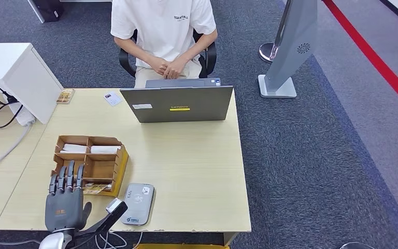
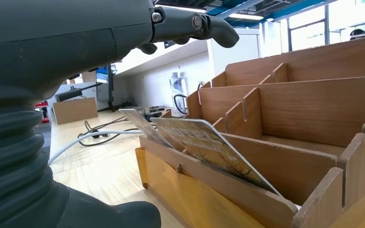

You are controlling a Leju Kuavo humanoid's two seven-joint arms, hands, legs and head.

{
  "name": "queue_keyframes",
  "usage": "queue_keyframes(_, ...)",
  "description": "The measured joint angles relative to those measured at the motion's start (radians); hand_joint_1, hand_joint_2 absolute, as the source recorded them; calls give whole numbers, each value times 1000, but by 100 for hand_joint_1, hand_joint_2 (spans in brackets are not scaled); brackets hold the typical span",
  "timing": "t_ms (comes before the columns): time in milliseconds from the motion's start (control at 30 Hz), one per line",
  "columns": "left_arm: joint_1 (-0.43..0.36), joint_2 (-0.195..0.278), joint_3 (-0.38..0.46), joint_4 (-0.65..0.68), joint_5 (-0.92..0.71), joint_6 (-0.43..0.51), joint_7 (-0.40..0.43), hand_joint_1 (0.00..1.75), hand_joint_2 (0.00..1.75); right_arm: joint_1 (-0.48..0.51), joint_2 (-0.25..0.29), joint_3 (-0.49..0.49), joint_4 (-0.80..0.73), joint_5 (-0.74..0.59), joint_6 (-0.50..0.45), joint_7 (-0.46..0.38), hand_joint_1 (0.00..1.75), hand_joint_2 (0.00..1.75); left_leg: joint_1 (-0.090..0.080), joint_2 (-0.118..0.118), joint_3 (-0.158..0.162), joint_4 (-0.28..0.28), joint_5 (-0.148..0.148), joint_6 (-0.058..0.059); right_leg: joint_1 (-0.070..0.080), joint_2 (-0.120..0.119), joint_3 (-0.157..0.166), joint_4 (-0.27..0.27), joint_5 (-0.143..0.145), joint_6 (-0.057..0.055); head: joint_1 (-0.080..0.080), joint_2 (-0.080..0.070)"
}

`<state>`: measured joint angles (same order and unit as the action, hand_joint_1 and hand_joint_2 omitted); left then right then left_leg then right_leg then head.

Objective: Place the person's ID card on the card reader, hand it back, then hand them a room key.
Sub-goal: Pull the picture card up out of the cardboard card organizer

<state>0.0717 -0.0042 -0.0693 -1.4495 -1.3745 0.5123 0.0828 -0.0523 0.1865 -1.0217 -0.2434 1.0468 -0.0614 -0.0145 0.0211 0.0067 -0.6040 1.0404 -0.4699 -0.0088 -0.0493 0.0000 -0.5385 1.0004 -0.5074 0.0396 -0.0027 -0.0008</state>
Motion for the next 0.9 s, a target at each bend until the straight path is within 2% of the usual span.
queue_keyframes(100, -3, 0, -1, 0, 0, 0, 0, 0, 175, 0, 0, 0, 0, 0, 0, 0, 0, 175, 0, 0, 0, 0, 0, 0, 0, 0, 0, 0, 0, 0, 0, 0)
queue_keyframes(233, -4, 2, -1, -1, 0, 0, 0, 175, 175, 0, 0, 0, 0, 0, 0, 0, 0, 175, 0, 0, 0, 0, 0, 0, 0, 0, 0, 0, 0, 0, 0, 0)
queue_keyframes(900, -4, 21, -2, -10, 33, -19, -11, 175, 175, 0, 0, 0, 0, 4, 6, -8, 0, 175, 0, 0, 0, 0, 0, 0, 0, 0, 0, 0, 0, 0, 0, 0)
